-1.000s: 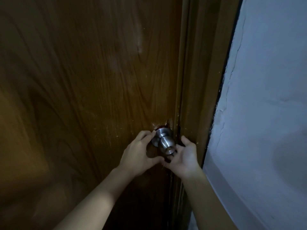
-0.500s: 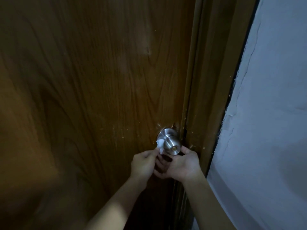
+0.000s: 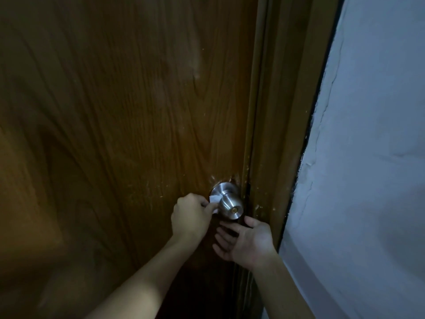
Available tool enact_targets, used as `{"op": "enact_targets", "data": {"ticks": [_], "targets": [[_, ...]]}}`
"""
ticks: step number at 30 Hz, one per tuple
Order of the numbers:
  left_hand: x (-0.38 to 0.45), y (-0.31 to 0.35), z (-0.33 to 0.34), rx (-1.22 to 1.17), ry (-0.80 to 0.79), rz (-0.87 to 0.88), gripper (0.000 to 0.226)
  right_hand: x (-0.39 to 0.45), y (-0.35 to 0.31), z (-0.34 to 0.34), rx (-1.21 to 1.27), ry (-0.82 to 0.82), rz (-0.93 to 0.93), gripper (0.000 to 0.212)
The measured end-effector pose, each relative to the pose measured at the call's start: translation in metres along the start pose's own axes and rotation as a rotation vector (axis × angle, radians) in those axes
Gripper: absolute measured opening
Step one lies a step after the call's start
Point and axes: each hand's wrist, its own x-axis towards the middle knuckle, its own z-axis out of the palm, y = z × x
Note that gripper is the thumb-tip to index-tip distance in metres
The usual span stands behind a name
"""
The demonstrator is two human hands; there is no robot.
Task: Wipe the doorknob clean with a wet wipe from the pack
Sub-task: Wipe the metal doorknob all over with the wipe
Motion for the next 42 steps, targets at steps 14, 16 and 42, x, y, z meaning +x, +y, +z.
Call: {"op": "enact_targets", "data": {"ticks": [14,16,42], "targets": [[0.028,0.049,-0.007,0.173,-0.152,0.556,0.011,-0.035,0.007,-0.007,-0.322,0.052,-0.282,0.027],[0.025,0.049,-0.006,-0.064,-0.219,0.511,0.012,-0.042,0.004,-0.003,-0.444,0.064,-0.417,0.021],[-0.017,0.012,-0.045,-0.881,-0.575,0.054,0.014,-0.076,-0.007,0.007,-0.48,-0.16,-0.97,0.017]]}}
